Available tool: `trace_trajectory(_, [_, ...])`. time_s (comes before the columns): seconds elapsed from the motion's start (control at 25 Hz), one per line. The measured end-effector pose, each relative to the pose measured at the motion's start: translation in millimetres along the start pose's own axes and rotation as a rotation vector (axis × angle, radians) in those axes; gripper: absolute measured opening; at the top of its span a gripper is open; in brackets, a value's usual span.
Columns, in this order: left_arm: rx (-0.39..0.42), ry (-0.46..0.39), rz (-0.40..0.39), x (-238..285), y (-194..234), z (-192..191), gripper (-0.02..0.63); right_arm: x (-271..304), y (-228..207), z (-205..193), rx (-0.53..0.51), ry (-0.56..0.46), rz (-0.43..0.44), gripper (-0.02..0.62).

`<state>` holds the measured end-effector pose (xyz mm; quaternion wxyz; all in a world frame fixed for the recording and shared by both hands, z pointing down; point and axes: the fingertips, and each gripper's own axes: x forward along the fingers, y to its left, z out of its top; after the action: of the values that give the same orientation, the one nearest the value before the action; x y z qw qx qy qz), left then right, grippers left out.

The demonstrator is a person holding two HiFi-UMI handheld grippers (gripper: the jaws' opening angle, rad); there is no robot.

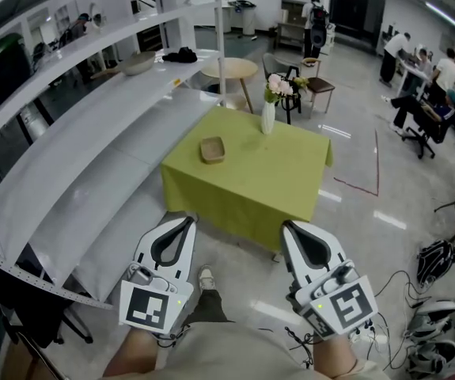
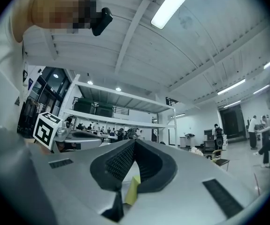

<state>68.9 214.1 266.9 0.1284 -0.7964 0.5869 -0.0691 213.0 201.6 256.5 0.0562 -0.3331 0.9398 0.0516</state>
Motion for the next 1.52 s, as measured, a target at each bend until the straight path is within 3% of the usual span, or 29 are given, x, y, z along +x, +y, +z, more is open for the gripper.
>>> trace_trajectory(0.4, [-0.015,-0.016,-0.005,45,27,-24,0.006,44,-25,-20,-0.031,0.028,-0.006,0.006])
trace_trajectory(0.72, [0.005,-0.002,-0.014,107,83,-52,0.006,130,-56,-44,-0.04,0.084,0.008,0.006])
trace_trajectory(1.08, [-0.011,0.02,-0.043,182,186,-81,0.006,275,-83,-47,-0.021,0.097,0.04,0.006])
trace_trajectory(1.32, [-0.047,0.035,-0.063,241,263,-102,0.006,371,-106,-56,-0.032,0.143,0.019,0.006])
trace_trajectory(1.52, [-0.031,0.045,-0.076,282,316,-123,0.006,434,-124,-71,-0.008,0.162,-0.015,0.006])
